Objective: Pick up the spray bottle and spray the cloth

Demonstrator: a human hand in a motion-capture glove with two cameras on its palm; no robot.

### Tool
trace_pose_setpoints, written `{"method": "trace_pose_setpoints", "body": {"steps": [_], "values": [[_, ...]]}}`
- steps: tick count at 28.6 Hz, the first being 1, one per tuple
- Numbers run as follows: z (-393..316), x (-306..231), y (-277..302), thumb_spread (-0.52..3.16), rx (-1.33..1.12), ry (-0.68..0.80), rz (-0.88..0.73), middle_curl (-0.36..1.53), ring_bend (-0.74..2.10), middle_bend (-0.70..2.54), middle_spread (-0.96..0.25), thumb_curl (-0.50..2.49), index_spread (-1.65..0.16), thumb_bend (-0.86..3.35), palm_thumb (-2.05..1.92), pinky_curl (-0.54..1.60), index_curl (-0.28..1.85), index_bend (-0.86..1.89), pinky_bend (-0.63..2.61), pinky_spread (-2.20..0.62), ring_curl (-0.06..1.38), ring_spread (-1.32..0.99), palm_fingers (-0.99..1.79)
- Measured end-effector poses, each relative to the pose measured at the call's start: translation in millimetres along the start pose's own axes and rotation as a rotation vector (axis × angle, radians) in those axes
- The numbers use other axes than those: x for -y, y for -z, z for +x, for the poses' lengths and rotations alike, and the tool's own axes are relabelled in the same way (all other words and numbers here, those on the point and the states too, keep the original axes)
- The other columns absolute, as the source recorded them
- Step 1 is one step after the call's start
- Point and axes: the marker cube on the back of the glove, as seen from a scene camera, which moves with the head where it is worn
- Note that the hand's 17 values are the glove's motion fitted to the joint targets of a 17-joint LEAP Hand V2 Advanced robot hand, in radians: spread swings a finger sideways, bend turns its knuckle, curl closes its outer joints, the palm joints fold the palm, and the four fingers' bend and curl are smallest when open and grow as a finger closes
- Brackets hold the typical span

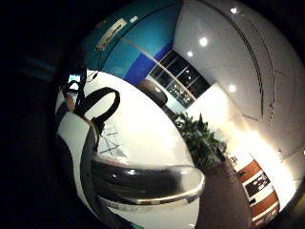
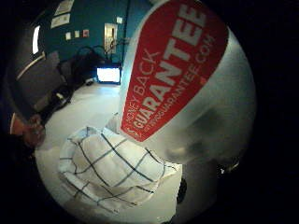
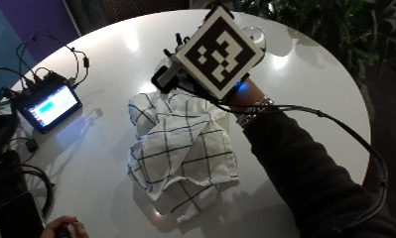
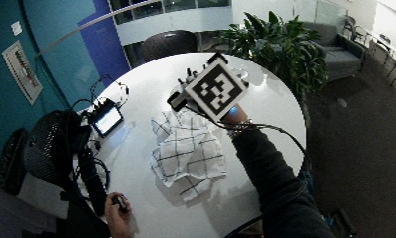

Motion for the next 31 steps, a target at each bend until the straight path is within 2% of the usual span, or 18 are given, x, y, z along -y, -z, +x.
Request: {"method": "trace_pose_setpoints", "body": {"steps": [4,9,17,22,31], "values": [[-20,2,-11,0.63,-0.016,0.088,-0.011,0.56,0.71,0.56,-0.19,0.70,-0.26,-0.03,0.92,0.44,0.55,0.24,0.59,-0.31,0.48,-0.20,1.33],[-37,-14,-22,0.63,-0.044,0.179,-0.143,0.56,0.70,0.56,-0.19,0.71,-0.26,-0.02,0.92,0.44,0.56,0.23,0.57,-0.31,0.48,-0.20,1.32],[-53,-14,-33,0.63,-0.042,0.238,-0.150,0.56,0.68,0.55,-0.19,0.73,-0.25,-0.03,0.92,0.43,0.58,0.22,0.56,-0.32,0.48,-0.20,1.31],[-58,-15,-32,0.63,0.007,0.208,-0.140,0.56,0.68,0.55,-0.19,0.73,-0.25,-0.03,0.91,0.43,0.58,0.20,0.55,-0.32,0.48,-0.20,1.31],[-58,-3,-10,0.64,0.136,0.023,-0.076,0.56,0.67,0.54,-0.19,0.74,-0.25,-0.03,0.92,0.43,0.59,0.19,0.55,-0.32,0.48,-0.20,1.32]]}}
